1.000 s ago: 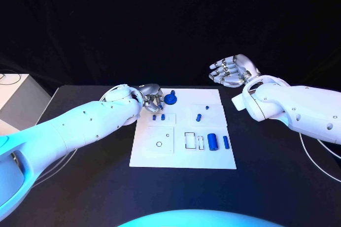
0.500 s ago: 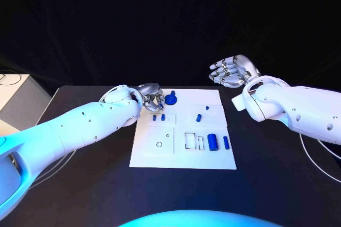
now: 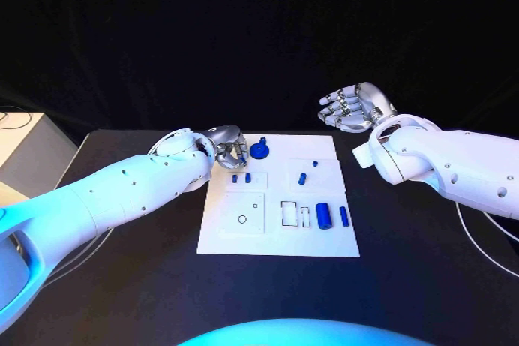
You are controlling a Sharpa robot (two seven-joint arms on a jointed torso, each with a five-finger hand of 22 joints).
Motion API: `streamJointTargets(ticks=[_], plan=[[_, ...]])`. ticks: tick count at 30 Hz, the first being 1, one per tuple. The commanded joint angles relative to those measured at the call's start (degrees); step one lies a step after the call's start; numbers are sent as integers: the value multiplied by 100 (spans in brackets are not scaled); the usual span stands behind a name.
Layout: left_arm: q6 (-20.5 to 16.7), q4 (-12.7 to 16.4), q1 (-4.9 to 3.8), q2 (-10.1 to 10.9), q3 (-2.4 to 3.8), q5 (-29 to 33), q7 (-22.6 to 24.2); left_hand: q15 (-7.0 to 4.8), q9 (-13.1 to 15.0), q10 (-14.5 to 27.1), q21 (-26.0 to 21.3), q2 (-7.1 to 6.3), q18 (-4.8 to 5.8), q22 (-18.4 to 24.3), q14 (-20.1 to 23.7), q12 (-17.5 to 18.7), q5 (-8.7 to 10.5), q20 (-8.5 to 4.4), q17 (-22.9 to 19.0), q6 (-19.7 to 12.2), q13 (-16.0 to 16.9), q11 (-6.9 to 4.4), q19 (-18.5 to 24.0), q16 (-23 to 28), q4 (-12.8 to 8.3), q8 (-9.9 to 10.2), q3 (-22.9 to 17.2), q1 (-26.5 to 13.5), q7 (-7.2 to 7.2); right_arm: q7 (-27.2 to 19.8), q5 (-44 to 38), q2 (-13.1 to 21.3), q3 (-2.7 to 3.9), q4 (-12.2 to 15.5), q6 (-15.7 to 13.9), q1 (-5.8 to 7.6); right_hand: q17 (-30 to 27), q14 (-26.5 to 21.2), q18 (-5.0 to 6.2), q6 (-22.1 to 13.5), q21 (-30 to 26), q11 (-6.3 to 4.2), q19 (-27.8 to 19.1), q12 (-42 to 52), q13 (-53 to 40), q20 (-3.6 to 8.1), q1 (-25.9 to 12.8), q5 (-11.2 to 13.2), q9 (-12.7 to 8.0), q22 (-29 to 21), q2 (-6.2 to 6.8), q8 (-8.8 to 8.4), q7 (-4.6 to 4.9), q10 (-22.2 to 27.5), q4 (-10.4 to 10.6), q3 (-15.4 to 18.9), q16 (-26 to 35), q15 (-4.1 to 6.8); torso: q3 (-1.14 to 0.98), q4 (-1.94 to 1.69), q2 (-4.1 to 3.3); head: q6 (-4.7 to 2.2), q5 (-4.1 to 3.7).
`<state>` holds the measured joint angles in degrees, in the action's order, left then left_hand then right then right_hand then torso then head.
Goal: Assemble the parts on the task board
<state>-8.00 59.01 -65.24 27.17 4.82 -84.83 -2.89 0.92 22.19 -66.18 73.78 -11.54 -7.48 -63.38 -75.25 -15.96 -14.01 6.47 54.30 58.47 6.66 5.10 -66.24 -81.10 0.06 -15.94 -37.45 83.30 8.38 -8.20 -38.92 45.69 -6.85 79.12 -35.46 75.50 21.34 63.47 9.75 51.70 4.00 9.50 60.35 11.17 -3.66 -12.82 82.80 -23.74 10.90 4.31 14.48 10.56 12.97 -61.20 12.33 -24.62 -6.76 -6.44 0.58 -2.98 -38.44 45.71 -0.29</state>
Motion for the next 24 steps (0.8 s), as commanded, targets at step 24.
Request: streamJointTargets(ticks=[24], plan=[[328,-126,15,-144,-3,7,-16,-6,9,-65,5,39,40,25,-20,-1,-19,3,-27,42,14,-28,-19,2,-38,14,13,-18,21,-74,-45,5,2,22,56,1,-6,28,77,5,13,-12,-13,-26,6,-5,-44,-18,-9,-5,20,-10,24,14,1,-26,21,-14,-3,10,-7,29,-21]])
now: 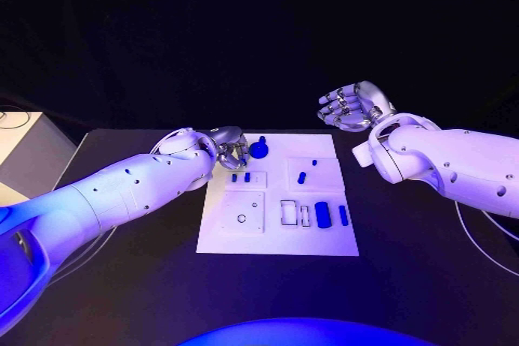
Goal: Assemble the parts on the task board
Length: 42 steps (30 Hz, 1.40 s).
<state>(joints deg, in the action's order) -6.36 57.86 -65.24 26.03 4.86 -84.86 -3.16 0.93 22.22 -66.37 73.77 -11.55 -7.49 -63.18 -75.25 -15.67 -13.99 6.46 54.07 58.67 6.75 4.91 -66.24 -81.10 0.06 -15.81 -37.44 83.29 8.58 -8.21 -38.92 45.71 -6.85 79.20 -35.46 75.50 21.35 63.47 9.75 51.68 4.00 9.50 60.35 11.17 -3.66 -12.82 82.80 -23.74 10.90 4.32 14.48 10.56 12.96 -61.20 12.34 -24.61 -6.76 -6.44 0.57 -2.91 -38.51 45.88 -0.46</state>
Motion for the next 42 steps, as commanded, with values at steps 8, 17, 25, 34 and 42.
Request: streamJointTargets(ticks=[8,17,25,34,42], plan=[[329,-29,16,-54,-19,-8,-30,-6,5,-47,4,42,40,8,-18,-25,-20,3,-12,22,6,-9,-17,4,-38,4,12,-19,0,-72,-45,7,2,15,55,1,-6,28,77,7,13,-12,-13,-26,6,-5,-44,-18,-9,-6,20,-10,26,14,1,-27,21,-14,-2,-3,12,27,-15],[473,-25,16,-54,-32,-94,-103,-7,6,-51,-5,48,36,23,-11,-18,-19,2,-28,24,9,-11,-1,9,-45,8,9,-16,-4,-72,-45,12,2,16,55,1,-6,28,77,7,13,-12,-13,-26,6,-5,-44,-18,-9,-6,20,-10,26,14,1,-27,21,-14,3,-8,10,24,-16],[428,-27,16,-51,-35,-127,-147,-8,8,-60,-3,55,37,17,-14,-15,-17,1,-20,32,14,-14,-4,9,-50,8,8,-15,-7,-74,-45,12,2,23,56,1,-6,28,77,7,13,-12,-13,-26,6,-5,-44,-18,-9,-6,20,-10,26,14,1,-27,21,-14,6,-9,12,23,-7],[351,-81,16,-58,-36,-153,-179,-10,10,-72,3,64,39,8,-19,-15,-15,0,-9,43,20,-17,-11,7,-53,7,7,-15,-8,-78,-45,18,2,33,52,1,-6,28,77,7,13,-12,-13,-26,6,-5,-44,-18,-9,-6,20,-10,26,14,1,-27,21,-14,3,-5,7,10,4],[318,-123,16,-69,-36,-162,-213,-11,11,-78,3,67,39,8,-22,-13,-15,0,-3,47,24,-18,-9,5,-56,7,8,-15,-9,-77,-45,22,2,34,53,1,-6,28,77,7,13,-12,-13,-26,6,-5,-44,-18,-9,-6,20,-10,26,14,1,-27,21,-14,3,-4,10,18,16]])
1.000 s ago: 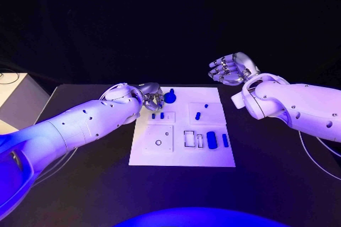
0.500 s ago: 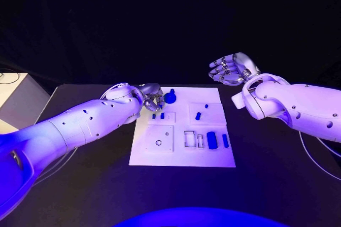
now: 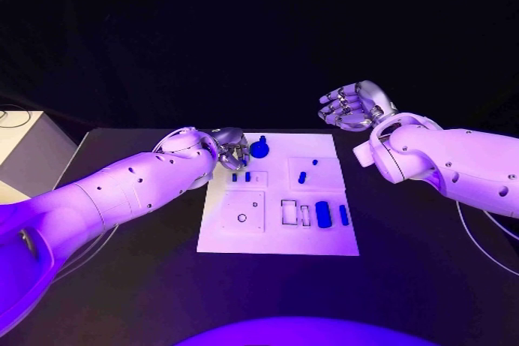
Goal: Assemble the parts on the task board
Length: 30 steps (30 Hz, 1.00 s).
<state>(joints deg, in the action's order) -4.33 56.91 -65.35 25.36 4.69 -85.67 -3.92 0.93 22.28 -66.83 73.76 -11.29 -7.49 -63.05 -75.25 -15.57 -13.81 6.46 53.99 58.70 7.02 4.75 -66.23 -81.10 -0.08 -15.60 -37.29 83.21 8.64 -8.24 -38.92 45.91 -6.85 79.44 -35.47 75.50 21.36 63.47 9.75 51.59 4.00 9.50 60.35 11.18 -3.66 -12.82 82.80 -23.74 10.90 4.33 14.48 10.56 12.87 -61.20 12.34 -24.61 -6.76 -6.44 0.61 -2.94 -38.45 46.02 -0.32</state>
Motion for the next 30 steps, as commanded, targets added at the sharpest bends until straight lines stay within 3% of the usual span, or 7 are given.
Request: streamJointTargets(ticks=[1,24,30], plan=[[114,-33,27,0,-19,-81,-139,-12,6,-34,7,42,40,-9,-17,-21,-32,-1,-8,46,-1,-3,-14,9,-45,-13,-7,-7,-15,-75,-45,3,2,10,53,1,-7,28,77,16,13,-12,-13,-27,6,-5,-44,-18,-9,-6,20,-10,35,14,0,-27,21,-14,-1,0,3,8,1],[129,-34,28,-32,-23,15,-34,-14,6,-37,-9,45,34,16,-4,-6,-28,-3,-44,49,7,0,12,19,-50,-4,-3,-17,-11,-74,-45,9,2,14,55,1,-19,34,78,21,12,-12,-15,-41,5,-7,-69,-15,-11,-20,29,-12,35,6,-14,-60,33,-15,-3,-1,0,11,-2],[35,-40,28,-30,-35,44,26,28,-51,48,-85,13,11,119,44,133,-28,26,-64,-163,19,51,131,35,-84,182,12,-63,43,-72,-46,13,2,11,56,1,-19,34,78,21,12,-12,-15,-41,5,-7,-69,-15,-11,-20,29,-12,35,6,-14,-60,33,-15,-5,-1,6,10,-8]])
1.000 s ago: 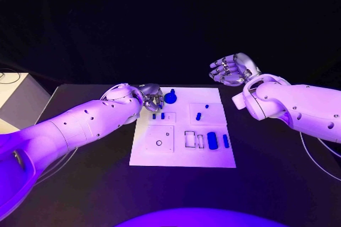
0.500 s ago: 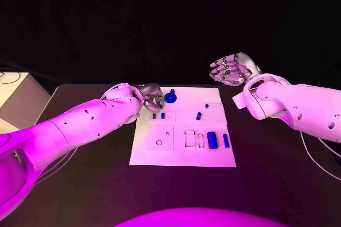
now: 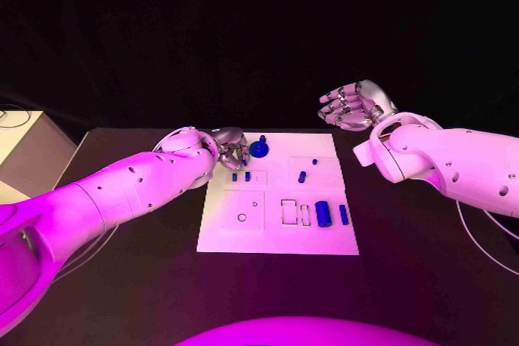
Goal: Assemble the parts on the task board
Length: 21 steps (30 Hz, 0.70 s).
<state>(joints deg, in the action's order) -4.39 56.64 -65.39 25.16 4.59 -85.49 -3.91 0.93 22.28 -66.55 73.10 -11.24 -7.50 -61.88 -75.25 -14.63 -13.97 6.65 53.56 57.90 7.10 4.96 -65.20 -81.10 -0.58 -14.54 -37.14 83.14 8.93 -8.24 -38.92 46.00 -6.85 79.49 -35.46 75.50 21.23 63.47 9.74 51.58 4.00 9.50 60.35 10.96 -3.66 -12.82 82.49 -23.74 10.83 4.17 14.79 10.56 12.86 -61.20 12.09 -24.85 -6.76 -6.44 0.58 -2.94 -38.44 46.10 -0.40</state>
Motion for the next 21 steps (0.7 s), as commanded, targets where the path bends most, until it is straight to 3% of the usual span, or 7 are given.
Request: streamJointTargets(ticks=[1,6,21], plan=[[10,-14,33,-8,-25,27,35,43,-79,70,-39,-9,4,32,76,92,-15,22,-67,-185,7,43,62,44,-40,152,-4,-72,20,-71,-46,4,2,6,57,1,-5,34,78,21,12,-13,-15,-19,5,-7,-38,-15,-5,-4,-1,-13,36,6,11,-36,33,-15,-1,-1,5,2,-1],[-62,-20,33,-4,-27,24,44,65,-129,187,-106,-72,-22,123,204,232,-17,52,-241,-405,-4,65,170,79,-49,313,-6,-130,24,-70,-46,1,2,4,54,1,-5,34,78,21,12,-13,-15,-19,5,-7,-38,-15,-5,-4,-1,-13,36,6,11,-36,33,-15,-1,0,7,3,2],[-166,-20,34,17,-27,-24,-57,86,-155,218,-165,-129,-38,194,279,286,-15,79,-333,-558,13,80,246,86,-17,418,23,-224,-8,-64,-46,2,2,-2,51,1,-10,31,78,21,11,-12,-18,-25,6,-9,-45,-14,-5,-9,6,-15,36,6,3,-45,40,-17,-1,-3,3,-21,-5]])
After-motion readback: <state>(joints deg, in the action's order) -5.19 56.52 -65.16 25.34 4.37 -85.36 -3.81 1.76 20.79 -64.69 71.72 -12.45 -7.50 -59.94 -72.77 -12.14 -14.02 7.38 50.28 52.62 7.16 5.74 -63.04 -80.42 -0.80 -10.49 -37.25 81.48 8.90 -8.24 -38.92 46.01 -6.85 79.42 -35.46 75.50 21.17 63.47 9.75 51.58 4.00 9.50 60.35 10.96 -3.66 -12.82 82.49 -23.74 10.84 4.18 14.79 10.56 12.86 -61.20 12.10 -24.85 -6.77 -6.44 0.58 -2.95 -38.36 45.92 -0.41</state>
